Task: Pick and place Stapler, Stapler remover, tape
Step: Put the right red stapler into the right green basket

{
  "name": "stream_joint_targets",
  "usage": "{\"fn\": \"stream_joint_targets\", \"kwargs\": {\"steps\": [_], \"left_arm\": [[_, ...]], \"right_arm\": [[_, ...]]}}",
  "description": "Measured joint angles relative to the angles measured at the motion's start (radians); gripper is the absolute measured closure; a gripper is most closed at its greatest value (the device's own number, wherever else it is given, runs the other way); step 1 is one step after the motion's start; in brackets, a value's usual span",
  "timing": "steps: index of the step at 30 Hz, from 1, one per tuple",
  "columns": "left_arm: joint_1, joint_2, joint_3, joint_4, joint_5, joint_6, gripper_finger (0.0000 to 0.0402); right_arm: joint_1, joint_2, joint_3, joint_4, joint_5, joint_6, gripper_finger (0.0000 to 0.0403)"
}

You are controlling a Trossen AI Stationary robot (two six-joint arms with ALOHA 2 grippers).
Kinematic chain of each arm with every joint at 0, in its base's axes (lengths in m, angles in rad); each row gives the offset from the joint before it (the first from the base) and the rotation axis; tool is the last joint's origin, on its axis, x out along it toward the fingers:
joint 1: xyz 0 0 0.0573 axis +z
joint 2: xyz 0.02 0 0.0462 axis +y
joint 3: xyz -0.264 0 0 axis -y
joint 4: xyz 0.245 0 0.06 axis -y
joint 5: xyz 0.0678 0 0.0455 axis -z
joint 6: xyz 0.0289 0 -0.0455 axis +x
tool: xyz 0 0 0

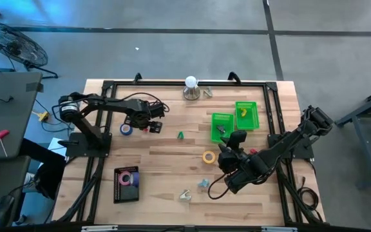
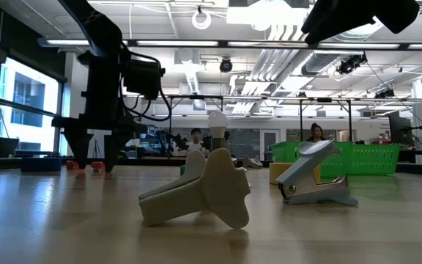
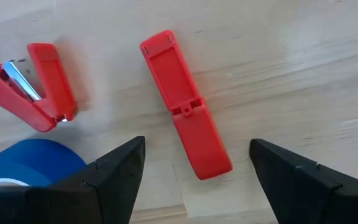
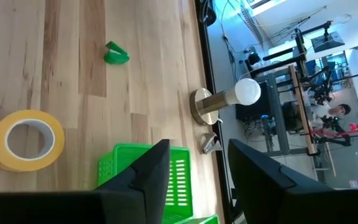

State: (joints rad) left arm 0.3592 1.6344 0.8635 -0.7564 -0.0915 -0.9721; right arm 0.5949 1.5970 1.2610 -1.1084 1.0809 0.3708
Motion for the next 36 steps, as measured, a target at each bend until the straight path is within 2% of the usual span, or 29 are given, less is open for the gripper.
{"fn": "stream_joint_targets", "kwargs": {"steps": [4, 7, 10, 14, 21, 29, 36], "left_arm": [[0.0, 0.001, 0.0, 0.008, -0.004, 0.0, 0.0122], [0.0, 0.002, 0.0, 0.025, -0.001, 0.0, 0.016], [-0.001, 0.003, 0.0, 0.037, 0.005, 0.022, 0.0225], [-0.001, 0.003, 0.001, 0.043, 0.004, 0.06, 0.0338], [-0.019, 0.003, -0.001, 0.066, 0.003, 0.096, 0.0335], [-0.114, -0.024, 0.047, 0.093, -0.044, 0.141, 0.0335], [-0.173, -0.104, 0.11, 0.098, -0.022, 0.244, 0.0335]], "right_arm": [[0.0, 0.0, 0.0, 0.0, -0.001, 0.015, 0.0249], [0.0, 0.0, 0.0, 0.0, -0.007, 0.015, 0.0249], [0.0, 0.0, 0.0, 0.0, -0.016, 0.018, 0.0249], [0.001, 0.0, 0.0, 0.001, -0.031, 0.023, 0.0249], [0.001, 0.0, 0.0, 0.0, -0.072, 0.034, 0.0249], [0.001, 0.0, 0.0, 0.001, -0.083, 0.026, 0.0261], [0.001, 0.0, 0.0, 0.084, -0.148, -0.091, 0.0266]]}}
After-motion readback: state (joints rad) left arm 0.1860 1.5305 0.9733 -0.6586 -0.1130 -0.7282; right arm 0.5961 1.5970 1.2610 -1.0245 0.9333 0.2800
